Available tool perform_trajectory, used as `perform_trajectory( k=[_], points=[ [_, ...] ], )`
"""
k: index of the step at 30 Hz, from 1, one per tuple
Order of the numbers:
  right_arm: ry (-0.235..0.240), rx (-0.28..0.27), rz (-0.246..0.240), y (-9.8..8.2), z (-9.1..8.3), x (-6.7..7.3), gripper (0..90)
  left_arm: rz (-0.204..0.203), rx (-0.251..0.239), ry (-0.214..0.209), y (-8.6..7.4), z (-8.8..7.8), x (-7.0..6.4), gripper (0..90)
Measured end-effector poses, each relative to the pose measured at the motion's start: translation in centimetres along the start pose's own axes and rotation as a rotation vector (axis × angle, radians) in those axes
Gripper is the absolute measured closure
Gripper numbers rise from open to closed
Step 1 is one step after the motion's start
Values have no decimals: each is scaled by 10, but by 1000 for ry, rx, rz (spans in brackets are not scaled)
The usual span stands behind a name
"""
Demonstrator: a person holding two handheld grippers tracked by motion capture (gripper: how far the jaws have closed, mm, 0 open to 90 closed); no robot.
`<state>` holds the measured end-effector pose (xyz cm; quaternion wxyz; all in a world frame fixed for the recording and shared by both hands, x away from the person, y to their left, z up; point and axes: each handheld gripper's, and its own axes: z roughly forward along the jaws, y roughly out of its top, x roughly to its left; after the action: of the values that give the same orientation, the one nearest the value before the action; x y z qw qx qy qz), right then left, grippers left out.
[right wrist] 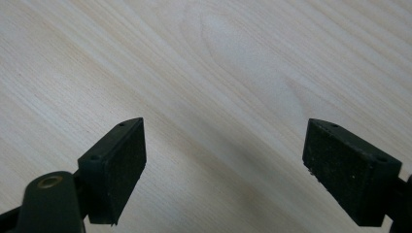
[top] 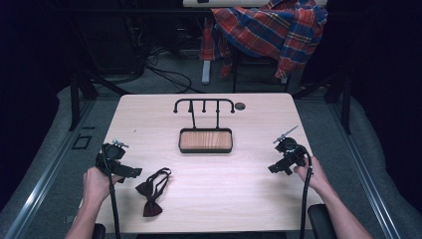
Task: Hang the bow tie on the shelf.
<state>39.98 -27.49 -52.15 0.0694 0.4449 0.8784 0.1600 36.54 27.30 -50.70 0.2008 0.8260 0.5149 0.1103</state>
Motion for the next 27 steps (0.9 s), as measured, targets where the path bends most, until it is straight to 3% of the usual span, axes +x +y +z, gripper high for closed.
perform_trajectory(
  k=[3, 27],
  points=[
    [0, 11, -7, 1, 0, 0, 157, 6, -1, 11, 1, 0, 0, 0],
    [14, 46, -28, 2, 3, 1, 157, 21, -15, -32, 5, -1, -6, 0]
  ],
)
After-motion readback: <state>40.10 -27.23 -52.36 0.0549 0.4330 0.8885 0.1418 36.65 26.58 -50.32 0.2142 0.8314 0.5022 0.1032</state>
